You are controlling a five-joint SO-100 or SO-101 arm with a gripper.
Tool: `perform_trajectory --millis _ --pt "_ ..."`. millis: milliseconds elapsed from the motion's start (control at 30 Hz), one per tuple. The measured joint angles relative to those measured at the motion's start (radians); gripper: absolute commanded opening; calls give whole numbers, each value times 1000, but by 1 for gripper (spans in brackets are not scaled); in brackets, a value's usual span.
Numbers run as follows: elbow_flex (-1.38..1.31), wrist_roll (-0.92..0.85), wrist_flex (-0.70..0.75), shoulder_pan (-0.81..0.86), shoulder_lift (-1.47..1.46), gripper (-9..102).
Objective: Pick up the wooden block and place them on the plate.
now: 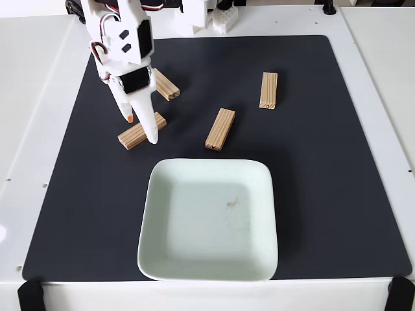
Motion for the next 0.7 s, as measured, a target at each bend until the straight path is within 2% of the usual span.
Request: perform_trajectory --millis 133,700 --pt "0 40 -2 -28 -9 26" --pt "3 44 -2 -28 -58 26"
